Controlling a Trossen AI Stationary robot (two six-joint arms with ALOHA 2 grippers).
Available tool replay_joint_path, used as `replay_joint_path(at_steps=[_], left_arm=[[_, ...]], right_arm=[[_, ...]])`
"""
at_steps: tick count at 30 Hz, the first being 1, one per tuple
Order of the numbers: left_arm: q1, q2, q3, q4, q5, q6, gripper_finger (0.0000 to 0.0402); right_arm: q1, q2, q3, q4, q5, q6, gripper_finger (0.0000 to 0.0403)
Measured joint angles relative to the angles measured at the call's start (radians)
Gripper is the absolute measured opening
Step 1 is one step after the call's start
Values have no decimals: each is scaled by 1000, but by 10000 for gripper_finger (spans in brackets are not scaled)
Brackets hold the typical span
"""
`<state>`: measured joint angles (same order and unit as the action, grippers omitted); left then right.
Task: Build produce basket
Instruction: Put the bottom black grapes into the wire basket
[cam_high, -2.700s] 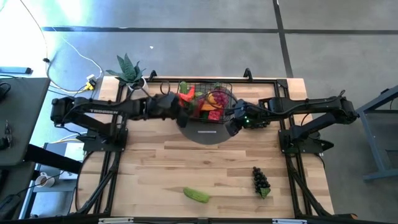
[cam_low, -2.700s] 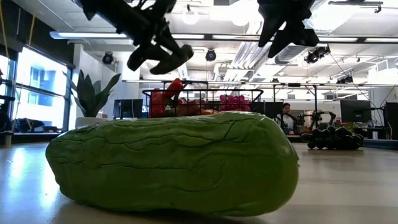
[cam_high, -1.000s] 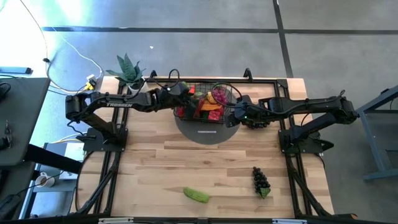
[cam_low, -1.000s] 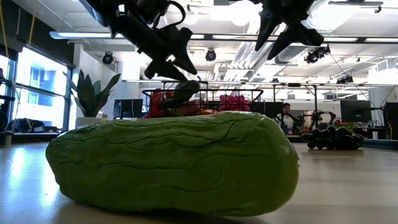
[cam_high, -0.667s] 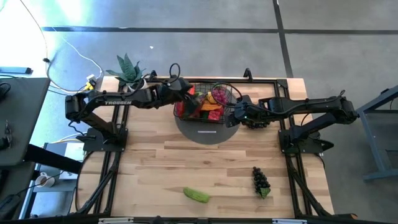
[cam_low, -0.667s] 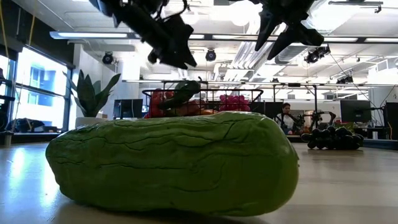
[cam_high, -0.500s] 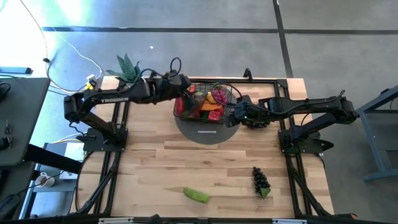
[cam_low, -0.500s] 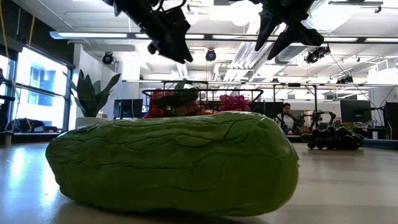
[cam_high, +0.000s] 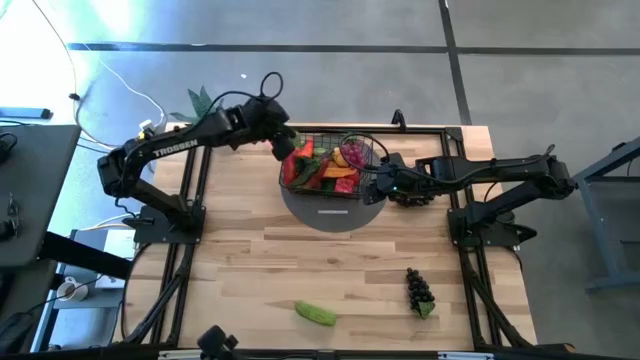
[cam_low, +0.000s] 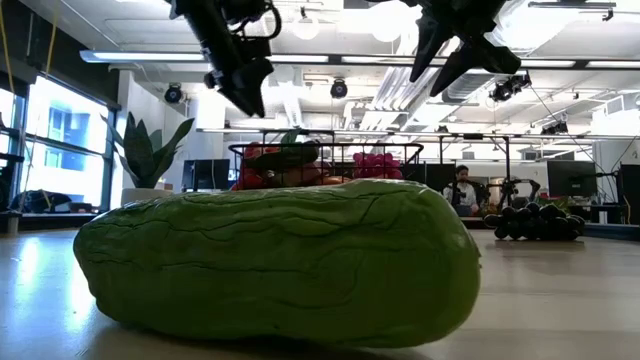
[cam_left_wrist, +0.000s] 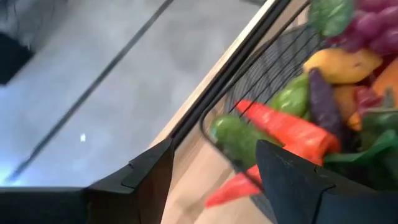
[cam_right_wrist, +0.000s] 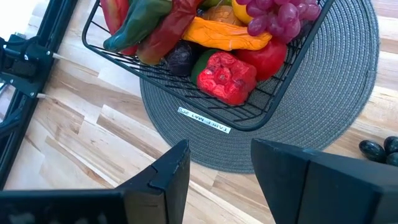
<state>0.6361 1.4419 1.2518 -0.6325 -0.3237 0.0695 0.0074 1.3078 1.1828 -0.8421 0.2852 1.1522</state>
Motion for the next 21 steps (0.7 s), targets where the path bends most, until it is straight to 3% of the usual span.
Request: replay_joint_path(at_steps=[10, 14, 21], left_arm=[[74, -1, 0, -120, 166, -59, 216], [60, -1, 0, -198, 254, -66, 216], [-6, -1, 0, -244, 282, -67, 216]], right_arm=[[16, 0, 0, -26, -64, 37, 154], [59, 0, 0, -82, -112, 64, 154], [165, 0, 0, -152, -186, 161, 154]])
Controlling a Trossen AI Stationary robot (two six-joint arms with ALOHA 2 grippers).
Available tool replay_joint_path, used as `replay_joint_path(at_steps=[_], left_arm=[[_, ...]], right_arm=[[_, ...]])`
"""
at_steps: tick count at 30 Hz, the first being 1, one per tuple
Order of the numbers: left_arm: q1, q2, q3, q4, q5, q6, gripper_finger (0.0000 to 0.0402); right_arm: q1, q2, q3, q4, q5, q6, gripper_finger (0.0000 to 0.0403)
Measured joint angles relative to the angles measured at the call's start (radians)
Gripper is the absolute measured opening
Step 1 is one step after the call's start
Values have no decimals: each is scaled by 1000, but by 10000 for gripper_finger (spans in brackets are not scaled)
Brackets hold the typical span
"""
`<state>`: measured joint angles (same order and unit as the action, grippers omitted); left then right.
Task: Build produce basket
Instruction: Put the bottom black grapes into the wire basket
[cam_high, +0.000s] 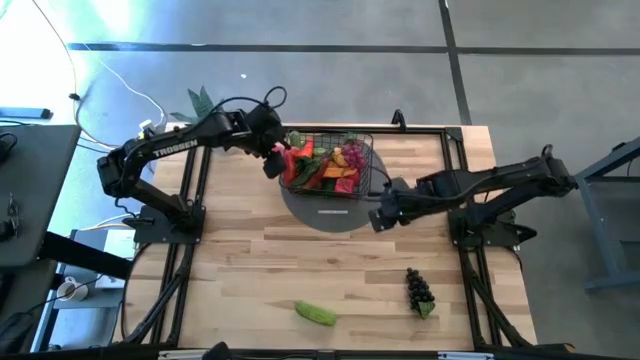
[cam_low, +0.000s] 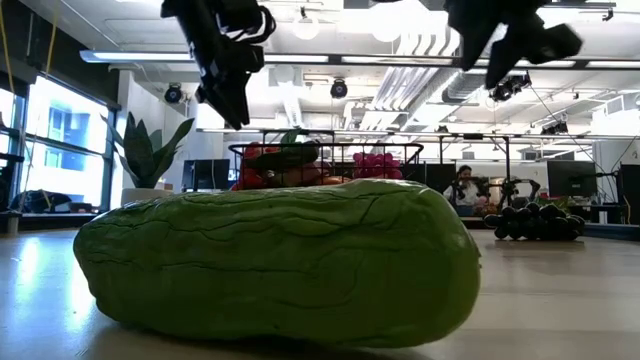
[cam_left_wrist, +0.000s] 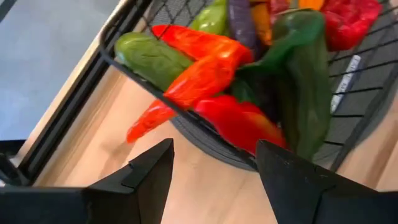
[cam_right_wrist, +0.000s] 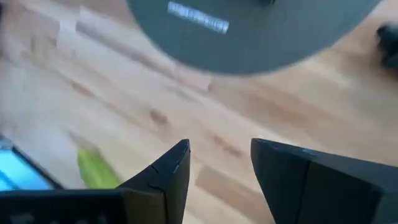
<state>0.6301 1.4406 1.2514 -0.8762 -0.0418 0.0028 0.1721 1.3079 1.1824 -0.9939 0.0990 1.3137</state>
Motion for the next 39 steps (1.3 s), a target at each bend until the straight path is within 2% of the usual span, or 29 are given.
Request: replay_joint_path(at_steps=[9, 18, 28, 32, 39], left_arm=[[-66, 0, 0, 1, -2, -23, 216], [-103, 0, 0, 2, -3, -61, 216], [-138, 0, 0, 2, -6, -84, 216], [-150, 0, 0, 2, -6, -105, 216], [-177, 0, 0, 2, -6, -142, 216]], right_arm=[[155, 0, 0, -32, -56, 129, 154], [282, 0, 0, -157, -137, 252, 154], [399, 0, 0, -186, -138, 282, 156], [432, 0, 0, -190, -156, 307, 179], [519, 27, 0, -234, -161, 386, 252]])
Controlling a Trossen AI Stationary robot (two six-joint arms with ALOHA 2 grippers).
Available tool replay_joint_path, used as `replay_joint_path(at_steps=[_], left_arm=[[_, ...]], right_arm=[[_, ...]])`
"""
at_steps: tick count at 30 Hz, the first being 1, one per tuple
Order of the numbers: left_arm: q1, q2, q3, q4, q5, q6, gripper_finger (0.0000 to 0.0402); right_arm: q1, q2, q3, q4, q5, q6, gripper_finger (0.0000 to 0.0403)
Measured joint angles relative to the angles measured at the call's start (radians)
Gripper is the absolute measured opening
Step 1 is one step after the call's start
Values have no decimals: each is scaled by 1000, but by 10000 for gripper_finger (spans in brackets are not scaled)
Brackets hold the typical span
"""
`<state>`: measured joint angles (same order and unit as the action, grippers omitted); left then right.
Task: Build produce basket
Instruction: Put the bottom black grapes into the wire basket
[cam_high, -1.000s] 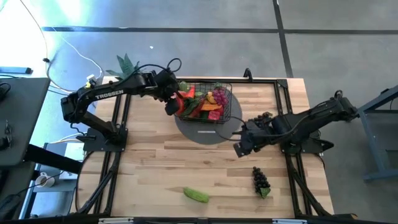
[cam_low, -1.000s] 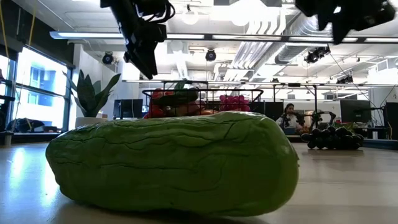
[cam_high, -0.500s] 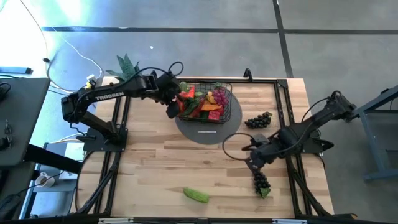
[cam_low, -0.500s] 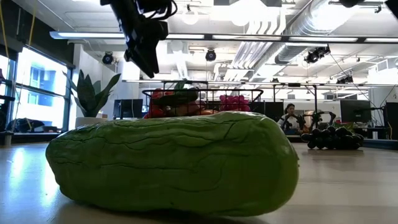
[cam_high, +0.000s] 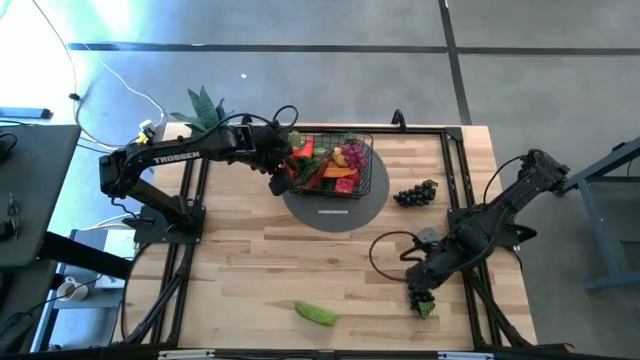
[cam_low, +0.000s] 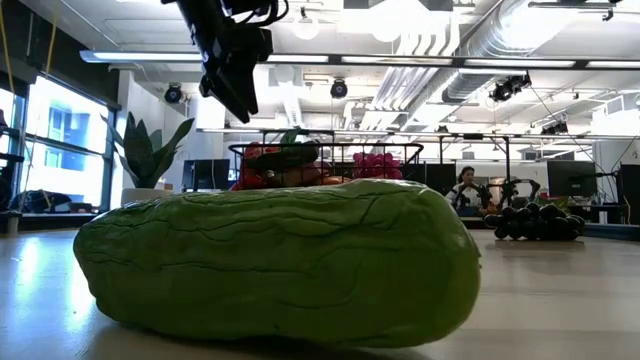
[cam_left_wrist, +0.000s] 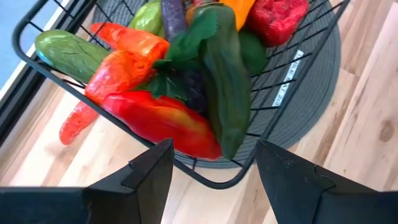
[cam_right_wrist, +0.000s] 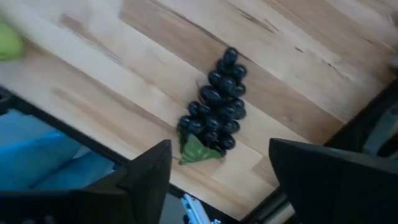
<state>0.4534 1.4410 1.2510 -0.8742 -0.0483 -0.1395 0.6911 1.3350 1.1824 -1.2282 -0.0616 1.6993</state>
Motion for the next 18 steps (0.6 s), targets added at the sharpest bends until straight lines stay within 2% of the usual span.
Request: replay_joint_path(at_steps=[5, 18], left_arm=[[-22, 0, 0, 0, 0, -19, 216], [-78, 0, 0, 0, 0, -44, 216]], right_arm=[[45, 61, 0, -4, 0, 32, 274], [51, 259, -1, 99, -22, 115, 275]])
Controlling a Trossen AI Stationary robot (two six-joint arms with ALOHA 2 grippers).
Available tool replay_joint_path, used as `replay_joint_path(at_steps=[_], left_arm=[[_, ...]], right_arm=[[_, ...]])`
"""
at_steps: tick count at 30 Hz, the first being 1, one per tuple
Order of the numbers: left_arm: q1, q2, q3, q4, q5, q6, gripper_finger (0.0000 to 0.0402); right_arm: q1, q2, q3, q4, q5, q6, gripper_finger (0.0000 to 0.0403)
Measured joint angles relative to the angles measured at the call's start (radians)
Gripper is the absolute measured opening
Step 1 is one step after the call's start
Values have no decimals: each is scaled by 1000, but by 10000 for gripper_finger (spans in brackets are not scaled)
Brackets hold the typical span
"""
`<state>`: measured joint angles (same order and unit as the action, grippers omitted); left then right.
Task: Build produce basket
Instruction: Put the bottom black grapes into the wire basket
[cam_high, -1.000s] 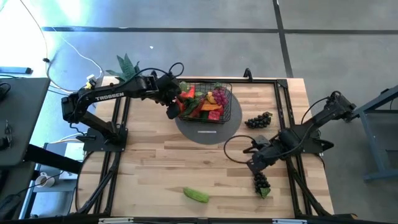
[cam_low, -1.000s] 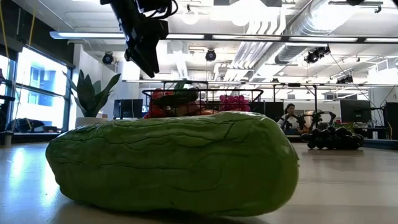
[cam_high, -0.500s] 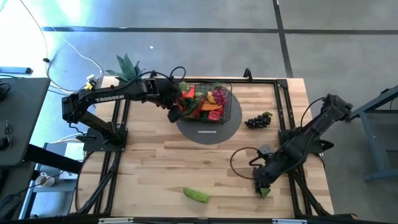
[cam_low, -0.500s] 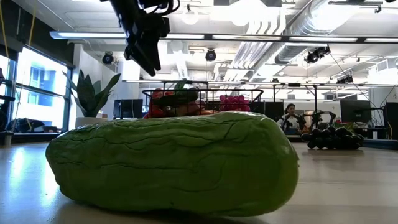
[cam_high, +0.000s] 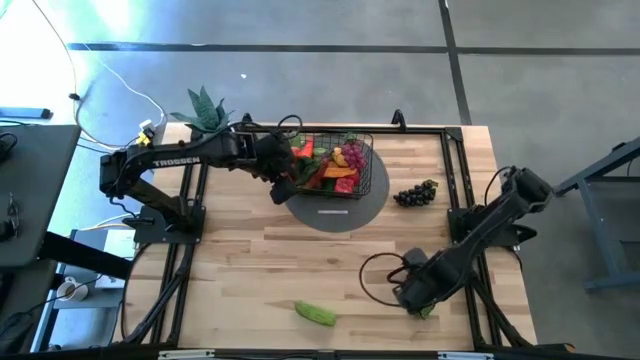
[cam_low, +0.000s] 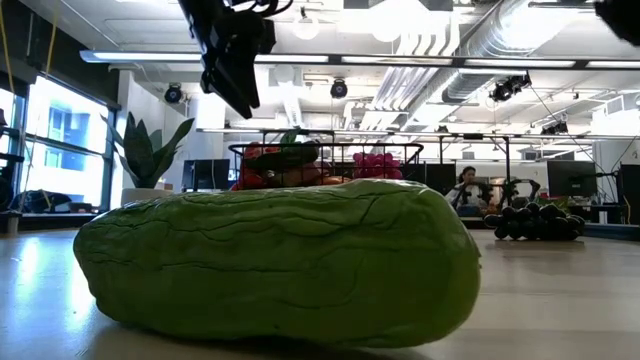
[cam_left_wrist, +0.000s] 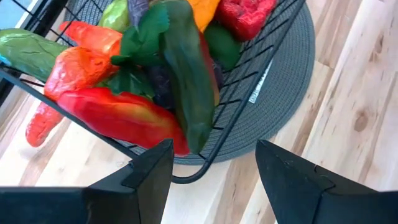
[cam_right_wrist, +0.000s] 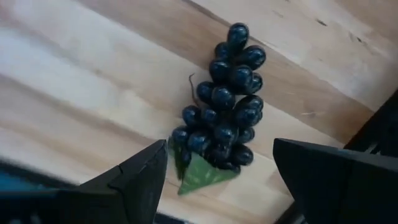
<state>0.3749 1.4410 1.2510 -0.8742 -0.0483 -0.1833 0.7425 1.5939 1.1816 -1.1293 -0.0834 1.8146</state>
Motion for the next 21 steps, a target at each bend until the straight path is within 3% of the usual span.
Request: replay_joint_path(at_steps=[14, 21], left_arm=[[-10, 0, 0, 0, 0, 5, 216], [-10, 0, 0, 0, 0, 58, 216]], right_arm=[[0, 189, 0, -1, -50, 171, 275], [-1, 260, 0, 13, -62, 179, 275]])
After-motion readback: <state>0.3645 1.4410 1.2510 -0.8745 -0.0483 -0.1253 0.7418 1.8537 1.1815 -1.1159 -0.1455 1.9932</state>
